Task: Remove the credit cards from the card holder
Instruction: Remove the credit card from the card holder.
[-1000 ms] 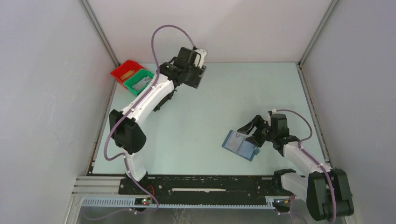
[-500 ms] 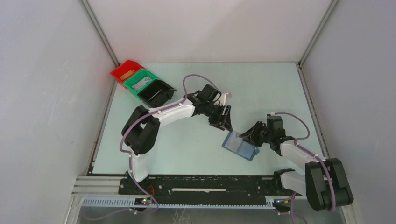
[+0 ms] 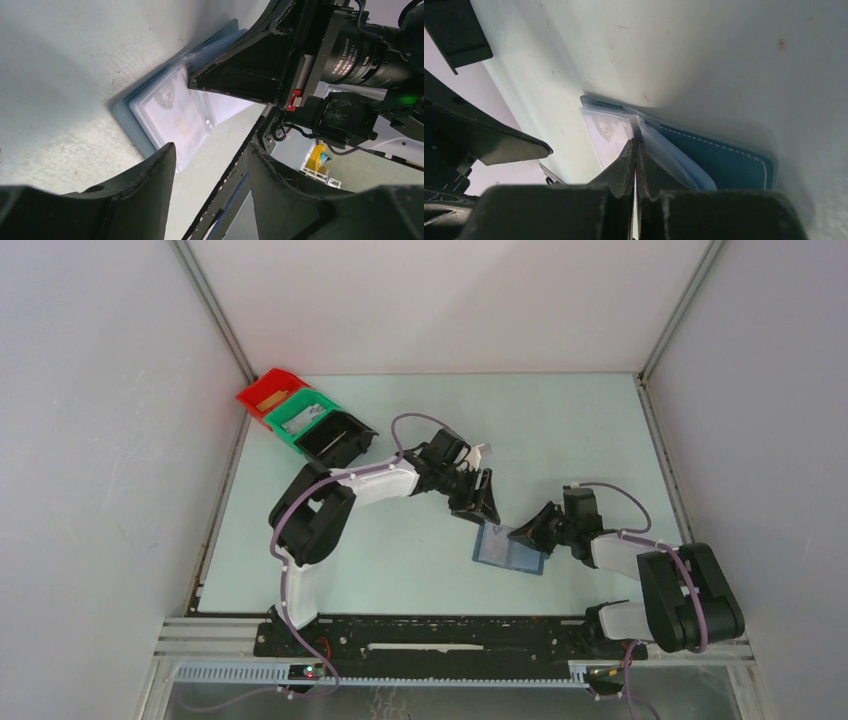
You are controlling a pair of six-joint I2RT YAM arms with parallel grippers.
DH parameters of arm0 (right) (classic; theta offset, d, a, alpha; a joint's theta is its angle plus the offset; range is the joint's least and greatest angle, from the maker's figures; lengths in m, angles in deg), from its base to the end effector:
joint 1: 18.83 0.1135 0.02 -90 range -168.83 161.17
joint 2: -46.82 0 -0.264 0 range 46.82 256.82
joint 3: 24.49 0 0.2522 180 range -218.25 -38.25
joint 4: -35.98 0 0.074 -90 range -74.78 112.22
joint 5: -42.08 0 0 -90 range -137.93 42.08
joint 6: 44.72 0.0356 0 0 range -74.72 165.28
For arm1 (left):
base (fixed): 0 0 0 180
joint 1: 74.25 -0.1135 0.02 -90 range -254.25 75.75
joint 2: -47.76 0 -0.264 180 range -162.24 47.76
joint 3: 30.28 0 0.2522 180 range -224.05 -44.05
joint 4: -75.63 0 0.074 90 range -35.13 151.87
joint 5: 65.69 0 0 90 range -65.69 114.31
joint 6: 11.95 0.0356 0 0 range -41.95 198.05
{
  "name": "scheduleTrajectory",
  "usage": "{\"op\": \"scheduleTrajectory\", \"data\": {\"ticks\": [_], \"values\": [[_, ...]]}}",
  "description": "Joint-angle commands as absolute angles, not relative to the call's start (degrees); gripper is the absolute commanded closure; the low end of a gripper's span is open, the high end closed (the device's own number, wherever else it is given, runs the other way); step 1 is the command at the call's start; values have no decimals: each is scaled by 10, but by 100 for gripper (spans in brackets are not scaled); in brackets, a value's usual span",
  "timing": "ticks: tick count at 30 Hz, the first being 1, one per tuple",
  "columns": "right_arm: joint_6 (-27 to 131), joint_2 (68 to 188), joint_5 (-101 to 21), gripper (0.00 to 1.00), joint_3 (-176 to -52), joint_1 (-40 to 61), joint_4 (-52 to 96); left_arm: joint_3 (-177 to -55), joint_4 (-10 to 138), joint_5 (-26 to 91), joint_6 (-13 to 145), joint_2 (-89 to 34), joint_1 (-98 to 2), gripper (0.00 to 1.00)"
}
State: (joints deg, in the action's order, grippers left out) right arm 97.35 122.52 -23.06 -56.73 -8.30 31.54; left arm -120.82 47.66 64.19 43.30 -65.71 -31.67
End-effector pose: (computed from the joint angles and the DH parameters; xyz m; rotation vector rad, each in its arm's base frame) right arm 0.2029 0.0529 0.1170 0.7031 2.4649 0.9917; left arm 0.2948 -0.3019 0.1788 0.5326 2.6761 -1.3670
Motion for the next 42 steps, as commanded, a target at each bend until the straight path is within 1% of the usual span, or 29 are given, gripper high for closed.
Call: {"op": "scheduleTrajectory", "data": {"ticks": [1, 4, 6, 8, 10, 12, 19, 26, 34, 42], "values": [[984, 1245, -216, 98, -581, -63, 360, -1192, 500, 650, 421, -646, -322, 41], [980, 1240, -211, 98, -583, -63, 353, -1181, 514, 657, 407, -643, -321, 42], [967, 1218, -224, 96, -583, -64, 326, -1157, 567, 683, 365, -644, -321, 43], [951, 1182, -246, 92, -581, -68, 289, -1138, 597, 689, 338, -645, -318, 43], [938, 1144, -261, 84, -577, -77, 257, -1129, 596, 681, 336, -645, -316, 42], [928, 1114, -263, 81, -570, -93, 230, -1122, 596, 672, 334, -642, -314, 42], [896, 1062, -254, 80, -544, -133, 164, -1117, 596, 672, 326, -655, -310, 41], [898, 1065, -253, 80, -519, -145, 170, -1119, 594, 664, 325, -672, -305, 39], [897, 1068, -240, 80, -515, -145, 185, -1146, 530, 627, 362, -684, -298, 38], [898, 1069, -240, 80, -513, -146, 188, -1167, 523, 644, 367, -697, -289, 38]]}}
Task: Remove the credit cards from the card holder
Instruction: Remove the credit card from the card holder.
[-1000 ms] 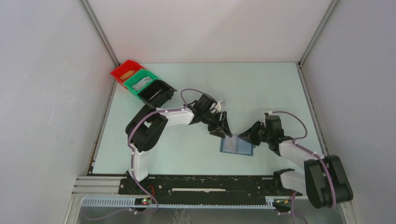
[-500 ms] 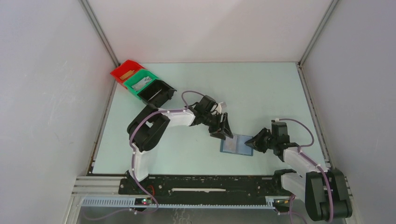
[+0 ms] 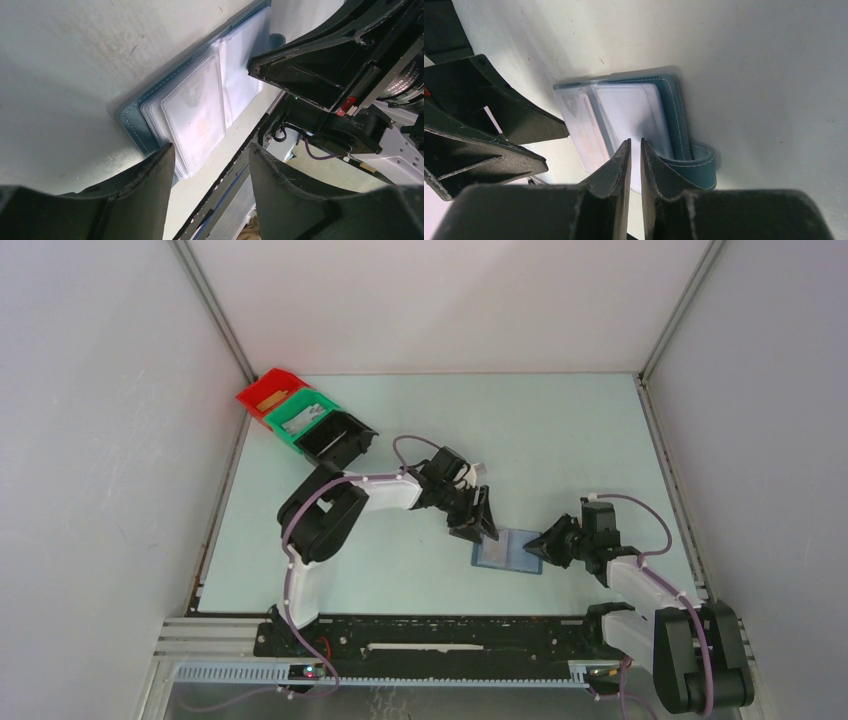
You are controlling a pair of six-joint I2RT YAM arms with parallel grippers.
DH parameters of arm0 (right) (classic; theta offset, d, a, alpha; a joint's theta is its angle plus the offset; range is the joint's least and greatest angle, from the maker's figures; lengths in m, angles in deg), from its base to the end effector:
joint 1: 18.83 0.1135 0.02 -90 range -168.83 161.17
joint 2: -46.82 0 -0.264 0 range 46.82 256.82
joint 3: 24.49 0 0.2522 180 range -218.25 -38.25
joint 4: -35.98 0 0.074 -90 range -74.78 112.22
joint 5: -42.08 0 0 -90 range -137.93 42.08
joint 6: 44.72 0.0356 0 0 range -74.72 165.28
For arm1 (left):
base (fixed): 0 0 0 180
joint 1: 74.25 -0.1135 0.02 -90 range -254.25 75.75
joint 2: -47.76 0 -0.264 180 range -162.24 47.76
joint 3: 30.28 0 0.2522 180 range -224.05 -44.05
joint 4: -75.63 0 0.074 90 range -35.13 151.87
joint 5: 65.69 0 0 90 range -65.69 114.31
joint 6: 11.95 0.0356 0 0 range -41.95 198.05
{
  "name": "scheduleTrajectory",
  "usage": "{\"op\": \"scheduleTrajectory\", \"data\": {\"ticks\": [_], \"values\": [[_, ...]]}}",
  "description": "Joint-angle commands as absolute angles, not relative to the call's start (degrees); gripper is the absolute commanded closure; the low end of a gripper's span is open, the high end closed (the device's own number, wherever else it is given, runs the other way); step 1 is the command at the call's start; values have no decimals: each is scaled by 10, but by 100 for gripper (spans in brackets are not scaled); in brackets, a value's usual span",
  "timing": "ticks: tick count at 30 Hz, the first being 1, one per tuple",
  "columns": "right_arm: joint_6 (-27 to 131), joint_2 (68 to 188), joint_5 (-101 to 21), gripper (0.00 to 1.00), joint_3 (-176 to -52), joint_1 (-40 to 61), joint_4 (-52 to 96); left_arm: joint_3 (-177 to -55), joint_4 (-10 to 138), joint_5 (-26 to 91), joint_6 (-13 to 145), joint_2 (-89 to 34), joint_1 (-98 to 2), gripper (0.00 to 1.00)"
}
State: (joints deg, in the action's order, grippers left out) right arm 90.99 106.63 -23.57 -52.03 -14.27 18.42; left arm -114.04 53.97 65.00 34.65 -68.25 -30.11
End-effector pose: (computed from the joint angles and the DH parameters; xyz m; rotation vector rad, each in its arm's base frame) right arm 0.1674 0.0281 0.1257 0.7049 2.4478 0.8904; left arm 0.2770 -0.3012 0.1346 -0.3522 -2.7652 1.3647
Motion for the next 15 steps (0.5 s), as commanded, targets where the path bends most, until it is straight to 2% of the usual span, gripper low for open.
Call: {"op": "scheduleTrajectory", "data": {"ticks": [1, 15], "values": [[898, 1069, -240, 80, -513, -146, 188, -1172, 524, 648, 367, -698, -288, 38], [904, 1076, -235, 80, -515, -146, 199, -1218, 504, 682, 373, -686, -270, 39]]}}
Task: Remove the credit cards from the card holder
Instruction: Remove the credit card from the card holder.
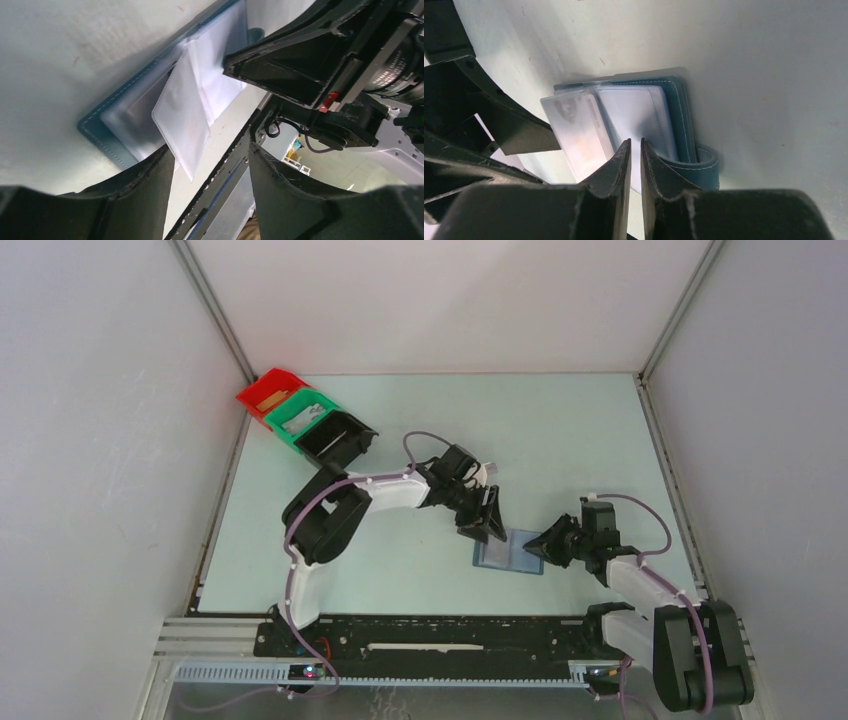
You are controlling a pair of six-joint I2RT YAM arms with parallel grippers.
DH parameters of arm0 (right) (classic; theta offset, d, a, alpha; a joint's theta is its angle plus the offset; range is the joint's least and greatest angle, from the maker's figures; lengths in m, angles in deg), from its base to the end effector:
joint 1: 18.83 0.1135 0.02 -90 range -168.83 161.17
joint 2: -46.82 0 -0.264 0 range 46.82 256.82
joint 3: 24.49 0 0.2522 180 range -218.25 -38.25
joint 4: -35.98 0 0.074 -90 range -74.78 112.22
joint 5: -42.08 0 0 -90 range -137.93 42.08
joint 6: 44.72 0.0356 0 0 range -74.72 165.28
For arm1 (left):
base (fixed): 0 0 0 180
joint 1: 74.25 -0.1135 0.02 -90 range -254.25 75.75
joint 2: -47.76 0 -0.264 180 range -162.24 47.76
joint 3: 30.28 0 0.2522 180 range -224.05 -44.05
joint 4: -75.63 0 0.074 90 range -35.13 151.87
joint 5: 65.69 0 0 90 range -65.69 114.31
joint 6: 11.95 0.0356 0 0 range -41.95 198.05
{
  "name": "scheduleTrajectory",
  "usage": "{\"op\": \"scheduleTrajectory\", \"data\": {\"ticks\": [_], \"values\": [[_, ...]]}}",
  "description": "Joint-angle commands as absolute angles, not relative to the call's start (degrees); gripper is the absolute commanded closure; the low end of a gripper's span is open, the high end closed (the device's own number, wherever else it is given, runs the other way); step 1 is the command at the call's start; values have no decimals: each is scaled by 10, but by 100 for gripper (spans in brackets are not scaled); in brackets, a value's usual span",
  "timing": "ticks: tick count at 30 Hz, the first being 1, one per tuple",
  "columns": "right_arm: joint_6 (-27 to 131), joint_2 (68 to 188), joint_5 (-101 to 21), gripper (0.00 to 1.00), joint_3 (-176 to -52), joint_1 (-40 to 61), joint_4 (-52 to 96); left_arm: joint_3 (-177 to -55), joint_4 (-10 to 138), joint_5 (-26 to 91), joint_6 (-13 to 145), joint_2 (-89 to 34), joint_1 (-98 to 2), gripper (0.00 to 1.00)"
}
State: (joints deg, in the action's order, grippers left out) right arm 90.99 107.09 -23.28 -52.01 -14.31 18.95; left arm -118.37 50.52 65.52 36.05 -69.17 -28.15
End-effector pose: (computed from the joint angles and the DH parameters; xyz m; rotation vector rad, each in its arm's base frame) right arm 0.1682 0.0282 0.1251 0.7029 2.4477 0.8965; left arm 0.2742 -0.3187 0.1457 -0.4352 -2.7397 1.3670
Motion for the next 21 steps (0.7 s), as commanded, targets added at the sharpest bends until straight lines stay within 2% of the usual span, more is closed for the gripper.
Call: {"op": "scheduleTrajectory", "data": {"ticks": [1, 21], "values": [[904, 1076, -235, 80, -515, -146, 198, -1220, 504, 684, 373, -686, -269, 39], [899, 1012, -231, 75, -520, -154, 154, -1276, 518, 742, 356, -714, -240, 38]]}}
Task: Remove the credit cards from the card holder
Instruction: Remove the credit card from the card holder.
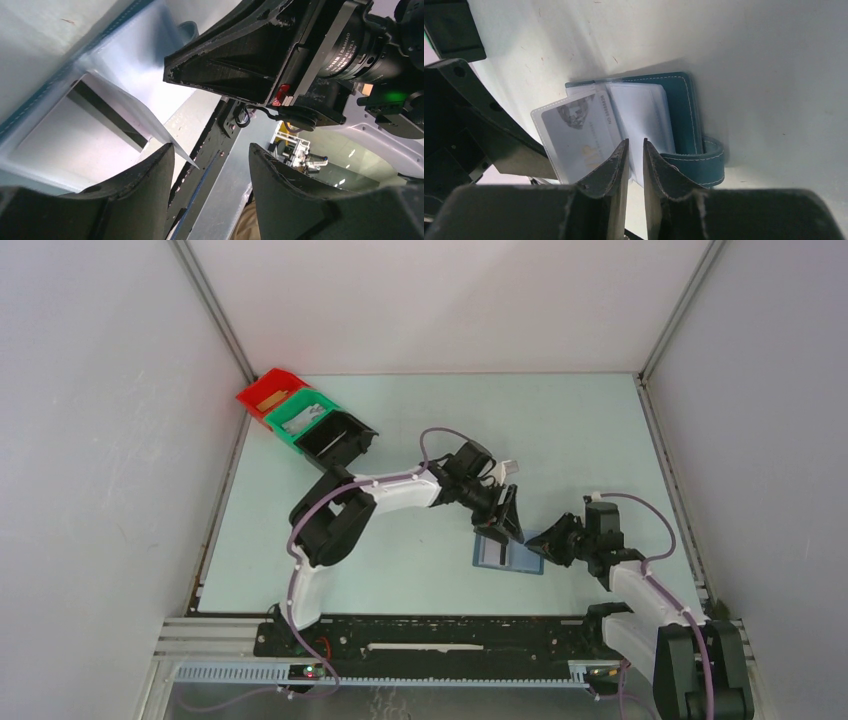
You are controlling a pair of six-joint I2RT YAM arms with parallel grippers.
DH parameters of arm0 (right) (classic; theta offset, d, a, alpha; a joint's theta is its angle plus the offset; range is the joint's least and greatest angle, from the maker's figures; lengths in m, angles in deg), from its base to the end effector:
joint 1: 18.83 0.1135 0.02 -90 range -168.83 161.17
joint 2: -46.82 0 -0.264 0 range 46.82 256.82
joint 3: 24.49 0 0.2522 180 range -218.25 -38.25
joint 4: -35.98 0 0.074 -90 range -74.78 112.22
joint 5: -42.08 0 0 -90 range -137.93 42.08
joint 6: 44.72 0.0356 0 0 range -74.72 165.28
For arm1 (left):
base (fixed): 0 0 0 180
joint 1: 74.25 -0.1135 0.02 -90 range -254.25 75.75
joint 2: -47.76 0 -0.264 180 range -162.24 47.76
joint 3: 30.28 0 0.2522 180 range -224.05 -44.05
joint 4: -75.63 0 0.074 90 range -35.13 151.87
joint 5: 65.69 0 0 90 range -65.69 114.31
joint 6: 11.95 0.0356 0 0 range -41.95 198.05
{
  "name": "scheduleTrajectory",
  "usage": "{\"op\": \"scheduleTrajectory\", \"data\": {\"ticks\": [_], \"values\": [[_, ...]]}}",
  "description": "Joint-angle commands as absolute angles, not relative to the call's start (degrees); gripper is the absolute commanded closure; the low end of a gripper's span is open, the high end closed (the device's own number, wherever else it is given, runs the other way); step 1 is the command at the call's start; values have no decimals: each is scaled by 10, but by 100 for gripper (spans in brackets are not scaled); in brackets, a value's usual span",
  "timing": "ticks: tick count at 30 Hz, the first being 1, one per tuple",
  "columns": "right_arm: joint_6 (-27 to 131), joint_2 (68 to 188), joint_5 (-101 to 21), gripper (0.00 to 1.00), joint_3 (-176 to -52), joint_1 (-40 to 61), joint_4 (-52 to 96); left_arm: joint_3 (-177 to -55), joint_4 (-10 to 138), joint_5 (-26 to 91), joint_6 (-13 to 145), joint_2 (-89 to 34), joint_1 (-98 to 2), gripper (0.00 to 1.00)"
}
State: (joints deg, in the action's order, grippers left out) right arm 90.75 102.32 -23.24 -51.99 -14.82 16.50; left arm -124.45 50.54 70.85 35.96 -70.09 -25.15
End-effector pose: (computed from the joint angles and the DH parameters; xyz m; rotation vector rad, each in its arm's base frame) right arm 0.1636 0.0264 0.1343 0.6842 2.4075 0.9016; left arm 0.2680 -0.3489 0.1716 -0.5872 -2.6070 1.5028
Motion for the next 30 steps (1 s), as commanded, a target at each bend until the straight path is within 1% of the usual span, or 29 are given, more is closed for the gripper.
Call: {"op": "scheduleTrajectory", "data": {"ticks": [1, 5, 13, 21, 30], "values": [[900, 1011, -231, 75, -519, -155, 153, -1278, 520, 747, 355, -718, -239, 38], [900, 1003, -227, 75, -518, -158, 150, -1281, 529, 763, 352, -727, -235, 38], [899, 992, -220, 65, -517, -162, 146, -1282, 531, 767, 355, -729, -231, 37], [896, 962, -218, 60, -517, -179, 123, -1292, 534, 763, 352, -735, -231, 35], [894, 950, -239, 60, -521, -184, 102, -1268, 528, 715, 348, -716, -246, 36]]}}
